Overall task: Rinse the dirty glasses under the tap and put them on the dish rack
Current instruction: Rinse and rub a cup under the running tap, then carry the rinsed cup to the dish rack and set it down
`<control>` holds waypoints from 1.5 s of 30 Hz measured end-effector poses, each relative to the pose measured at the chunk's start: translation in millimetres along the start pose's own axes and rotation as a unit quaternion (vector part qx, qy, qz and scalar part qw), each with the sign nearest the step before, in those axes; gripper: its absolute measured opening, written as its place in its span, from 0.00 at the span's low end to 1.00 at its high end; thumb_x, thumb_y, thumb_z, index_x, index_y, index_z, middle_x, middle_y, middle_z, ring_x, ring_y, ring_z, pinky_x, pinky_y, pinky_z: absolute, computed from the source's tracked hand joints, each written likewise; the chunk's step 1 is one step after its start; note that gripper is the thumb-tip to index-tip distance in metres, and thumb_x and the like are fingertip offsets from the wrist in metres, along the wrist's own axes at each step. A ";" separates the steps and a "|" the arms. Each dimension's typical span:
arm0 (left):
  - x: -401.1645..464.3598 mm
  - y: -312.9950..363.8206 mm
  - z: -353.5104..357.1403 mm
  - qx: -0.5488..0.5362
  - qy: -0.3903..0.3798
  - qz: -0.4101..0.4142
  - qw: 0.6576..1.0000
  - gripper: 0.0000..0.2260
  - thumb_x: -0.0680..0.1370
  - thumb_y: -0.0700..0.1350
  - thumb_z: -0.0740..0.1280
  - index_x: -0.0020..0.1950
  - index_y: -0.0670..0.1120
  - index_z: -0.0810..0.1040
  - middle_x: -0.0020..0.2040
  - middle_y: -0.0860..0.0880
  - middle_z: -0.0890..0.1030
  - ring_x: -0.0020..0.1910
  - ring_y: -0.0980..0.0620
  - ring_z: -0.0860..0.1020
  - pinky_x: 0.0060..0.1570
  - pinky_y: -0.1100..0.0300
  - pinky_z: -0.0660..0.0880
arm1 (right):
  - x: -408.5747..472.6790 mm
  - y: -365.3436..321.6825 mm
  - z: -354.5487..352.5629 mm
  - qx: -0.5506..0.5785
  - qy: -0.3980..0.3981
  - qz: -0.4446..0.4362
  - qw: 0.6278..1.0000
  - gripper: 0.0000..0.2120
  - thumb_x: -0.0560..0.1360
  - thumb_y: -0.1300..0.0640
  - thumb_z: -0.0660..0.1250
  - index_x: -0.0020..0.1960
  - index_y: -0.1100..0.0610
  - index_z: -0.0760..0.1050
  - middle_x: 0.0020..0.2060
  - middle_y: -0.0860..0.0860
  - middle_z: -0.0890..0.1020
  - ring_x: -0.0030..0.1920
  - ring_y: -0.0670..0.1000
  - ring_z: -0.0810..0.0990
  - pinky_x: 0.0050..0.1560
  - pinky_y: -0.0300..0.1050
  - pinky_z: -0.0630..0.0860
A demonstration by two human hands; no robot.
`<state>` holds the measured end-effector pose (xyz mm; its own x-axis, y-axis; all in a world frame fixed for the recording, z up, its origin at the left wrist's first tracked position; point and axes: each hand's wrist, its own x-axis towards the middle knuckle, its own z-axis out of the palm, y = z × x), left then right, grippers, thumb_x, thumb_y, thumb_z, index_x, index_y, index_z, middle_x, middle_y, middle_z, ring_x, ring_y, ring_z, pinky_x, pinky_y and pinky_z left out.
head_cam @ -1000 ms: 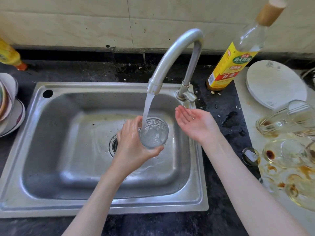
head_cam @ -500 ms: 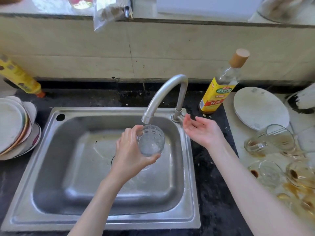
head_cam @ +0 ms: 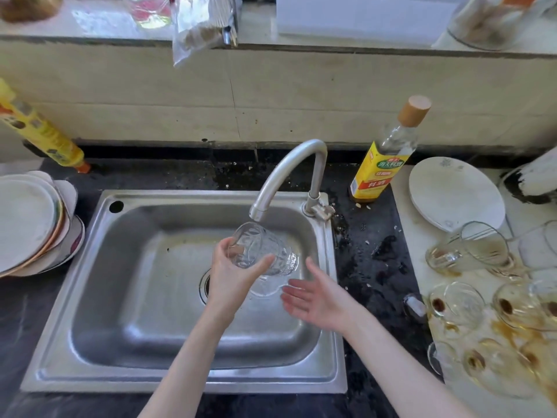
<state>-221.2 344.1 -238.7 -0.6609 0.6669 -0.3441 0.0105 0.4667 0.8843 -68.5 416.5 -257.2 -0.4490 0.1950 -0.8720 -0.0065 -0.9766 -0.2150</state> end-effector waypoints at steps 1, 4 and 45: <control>-2.9 -0.5 1.5 -0.010 0.002 -0.009 1.000 0.31 0.66 0.48 0.77 0.64 0.48 0.66 0.56 0.50 0.74 0.55 0.53 0.73 0.52 0.62 0.67 | 0.3 4.8 3.9 0.015 -0.014 0.012 1.000 0.38 0.66 0.39 0.70 0.61 0.68 0.69 0.58 0.63 0.76 0.56 0.60 0.78 0.49 0.54 0.79; -13.1 -4.9 4.7 -0.019 0.002 -0.016 1.000 0.33 0.66 0.48 0.77 0.66 0.47 0.66 0.56 0.51 0.75 0.56 0.53 0.74 0.53 0.61 0.69 | -4.5 5.9 20.2 0.072 -0.045 0.021 0.996 0.45 0.64 0.35 0.69 0.64 0.71 0.66 0.59 0.65 0.75 0.57 0.60 0.77 0.52 0.55 0.78; -68.8 11.9 -105.4 0.528 -0.295 0.446 0.659 0.46 0.61 0.75 0.28 0.76 0.57 0.45 0.77 0.53 0.47 0.76 0.50 0.44 0.72 0.51 0.43 | -133.0 136.2 31.1 -0.334 0.291 -0.518 0.732 0.30 0.65 0.49 0.77 0.62 0.47 0.67 0.52 0.44 0.79 0.53 0.43 0.78 0.56 0.43 0.74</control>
<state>-254.8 242.6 -171.2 0.3661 0.9141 -0.1747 0.9205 -0.3281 0.2122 -37.5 254.8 -156.8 -0.0545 0.9947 -0.0866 0.4525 -0.0527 -0.8902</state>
